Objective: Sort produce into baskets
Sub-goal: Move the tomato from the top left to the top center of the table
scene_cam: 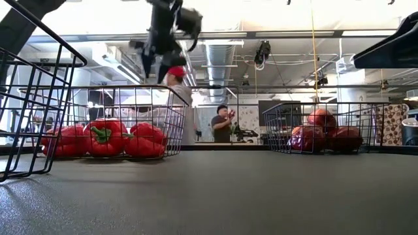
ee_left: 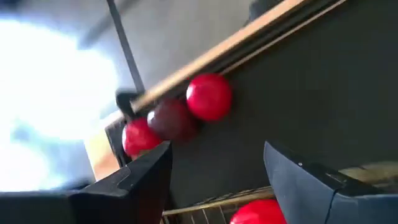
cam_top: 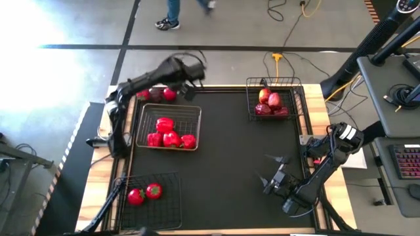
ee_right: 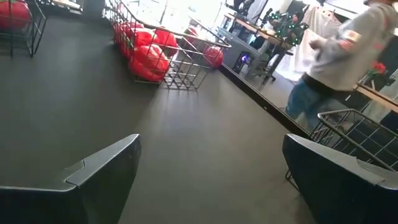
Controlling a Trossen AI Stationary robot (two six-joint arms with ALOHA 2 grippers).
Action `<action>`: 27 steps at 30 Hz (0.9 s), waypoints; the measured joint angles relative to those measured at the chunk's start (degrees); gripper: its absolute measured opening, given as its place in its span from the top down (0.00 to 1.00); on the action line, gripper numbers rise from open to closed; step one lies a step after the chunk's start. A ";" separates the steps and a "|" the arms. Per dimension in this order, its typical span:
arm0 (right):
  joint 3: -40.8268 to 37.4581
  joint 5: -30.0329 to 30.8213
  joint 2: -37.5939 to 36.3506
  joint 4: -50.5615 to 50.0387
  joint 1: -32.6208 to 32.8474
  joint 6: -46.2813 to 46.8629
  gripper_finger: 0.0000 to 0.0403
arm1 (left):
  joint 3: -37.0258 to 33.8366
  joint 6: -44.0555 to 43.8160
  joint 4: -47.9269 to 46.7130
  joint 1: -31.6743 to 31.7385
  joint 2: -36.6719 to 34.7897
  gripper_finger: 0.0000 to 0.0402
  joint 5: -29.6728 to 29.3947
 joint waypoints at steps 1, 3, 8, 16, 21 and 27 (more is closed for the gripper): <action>0.00 -0.18 0.00 0.02 0.00 -0.03 0.05 | -0.63 -0.19 0.02 1.98 0.02 0.42 1.44; -0.15 -0.36 0.00 0.12 0.00 -0.01 0.05 | -1.47 -1.12 -0.04 5.70 0.02 0.42 2.25; -1.48 -0.38 0.00 0.31 0.00 1.49 0.05 | -1.74 -0.20 1.22 13.13 0.19 0.42 5.46; -6.82 4.46 0.00 0.27 -4.49 5.60 0.05 | -2.25 6.70 2.85 22.62 1.80 0.42 15.30; -8.09 4.63 0.00 0.29 -10.93 6.31 0.05 | -4.14 9.67 3.92 24.02 2.36 0.42 22.72; -8.07 4.74 0.00 0.35 -18.52 2.54 0.05 | -10.05 13.86 4.98 22.61 2.36 0.41 21.51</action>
